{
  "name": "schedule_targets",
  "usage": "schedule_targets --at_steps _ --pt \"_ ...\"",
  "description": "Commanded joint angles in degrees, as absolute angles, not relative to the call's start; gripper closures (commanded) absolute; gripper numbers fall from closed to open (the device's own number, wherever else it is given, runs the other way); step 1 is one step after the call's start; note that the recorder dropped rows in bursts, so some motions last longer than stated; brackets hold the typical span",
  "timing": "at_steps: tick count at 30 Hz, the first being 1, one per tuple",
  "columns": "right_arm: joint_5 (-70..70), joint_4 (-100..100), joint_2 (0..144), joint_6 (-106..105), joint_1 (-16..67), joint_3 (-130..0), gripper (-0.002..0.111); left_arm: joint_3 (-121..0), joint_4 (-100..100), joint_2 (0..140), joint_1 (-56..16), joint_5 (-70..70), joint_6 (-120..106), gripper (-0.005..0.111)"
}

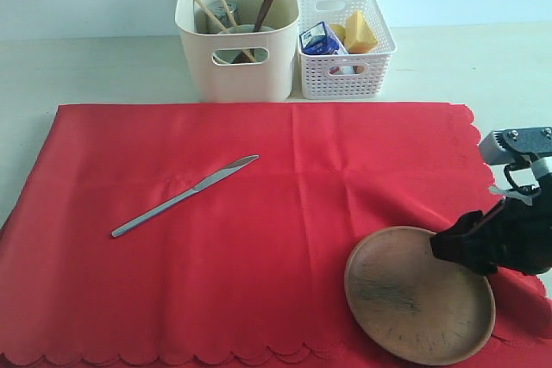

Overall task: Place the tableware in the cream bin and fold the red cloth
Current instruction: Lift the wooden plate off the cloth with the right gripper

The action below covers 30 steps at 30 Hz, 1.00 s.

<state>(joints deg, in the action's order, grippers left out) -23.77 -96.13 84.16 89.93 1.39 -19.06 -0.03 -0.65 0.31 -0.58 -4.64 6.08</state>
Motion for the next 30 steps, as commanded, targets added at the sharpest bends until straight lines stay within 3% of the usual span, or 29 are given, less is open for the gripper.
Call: schedule_targets --at_steps 1,27,30 --pt "-23.6 -96.6 85.6 90.2 1.3 -18.6 0.055 0.0 -0.5 0.0 -0.7 -4.6 6.2 0.104" --pt "-26.7 -97.6 92.0 90.1 1.3 -18.1 0.055 0.0 -0.5 0.0 -0.7 -4.6 6.2 0.104" --pt "-26.7 -97.6 93.1 89.9 1.3 -18.1 0.06 0.0 -0.5 0.0 -0.7 -4.6 6.2 0.104"
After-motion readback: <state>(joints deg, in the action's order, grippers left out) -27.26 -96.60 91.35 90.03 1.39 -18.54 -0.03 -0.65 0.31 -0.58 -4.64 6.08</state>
